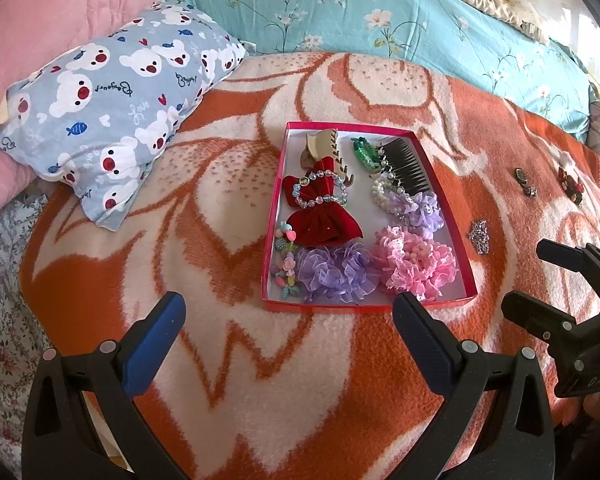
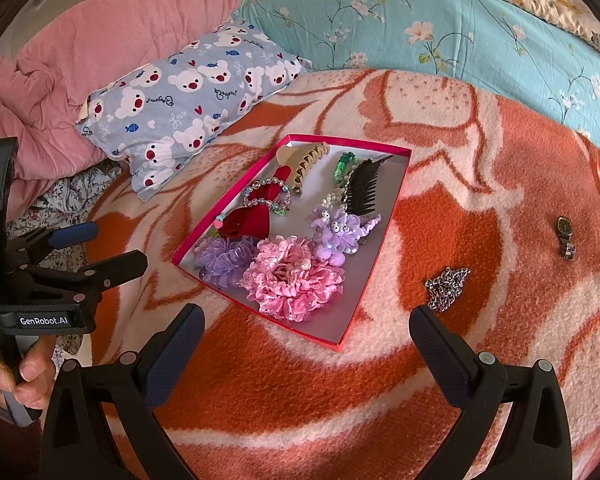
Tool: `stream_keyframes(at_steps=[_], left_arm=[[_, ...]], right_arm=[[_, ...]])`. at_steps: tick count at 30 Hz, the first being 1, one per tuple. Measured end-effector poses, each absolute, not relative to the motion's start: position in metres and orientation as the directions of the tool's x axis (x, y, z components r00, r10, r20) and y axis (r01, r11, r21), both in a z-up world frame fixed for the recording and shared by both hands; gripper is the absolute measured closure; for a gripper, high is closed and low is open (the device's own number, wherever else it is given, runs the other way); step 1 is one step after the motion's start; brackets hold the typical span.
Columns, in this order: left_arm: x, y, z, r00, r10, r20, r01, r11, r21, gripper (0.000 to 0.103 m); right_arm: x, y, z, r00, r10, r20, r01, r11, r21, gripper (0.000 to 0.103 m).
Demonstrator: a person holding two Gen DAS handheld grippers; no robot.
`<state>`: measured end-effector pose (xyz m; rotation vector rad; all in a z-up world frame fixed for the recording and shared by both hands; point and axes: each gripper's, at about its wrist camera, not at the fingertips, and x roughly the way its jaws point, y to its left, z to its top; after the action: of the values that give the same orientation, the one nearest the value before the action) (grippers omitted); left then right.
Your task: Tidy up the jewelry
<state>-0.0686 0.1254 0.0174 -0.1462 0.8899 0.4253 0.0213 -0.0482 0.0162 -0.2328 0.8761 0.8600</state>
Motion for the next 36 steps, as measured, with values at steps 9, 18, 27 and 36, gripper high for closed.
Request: stream_keyframes(at_steps=[9,18,27,36], left_arm=[[-0.068,0.1255,0.0162,0.553,0.299,-0.778,-0.417,0.907,0.052,0.0],[-0.0689,0.1267,0.0163,0.552,0.298,-0.778,-0.419,0.907,0.05,0.0],[-0.0692,0.1261,0.0148,0.552,0.299,-0.779,-0.42,0.906,0.05,0.0],[-0.0688,0.1262,0.013,0.551,0.299,-0.779,-0.421,0.906,0.051,0.0]], right_arm=[[0.0225,-0.0477,0.0152,0.337,0.565,-0.753,-0.742,0.652,0.156,0.0],[0.0227,-0.0472,0.0134,0.336,0.565,-0.754,-0.742,0.652,0.158,0.0],[0.0226,-0.047,0.0137,0.336,0.564,-0.754,-0.741,0.652,0.157,0.0],[0.0226,-0.0462,0.013,0.338,0.565,-0.752,-0.74,0.654,0.159,0.0]])
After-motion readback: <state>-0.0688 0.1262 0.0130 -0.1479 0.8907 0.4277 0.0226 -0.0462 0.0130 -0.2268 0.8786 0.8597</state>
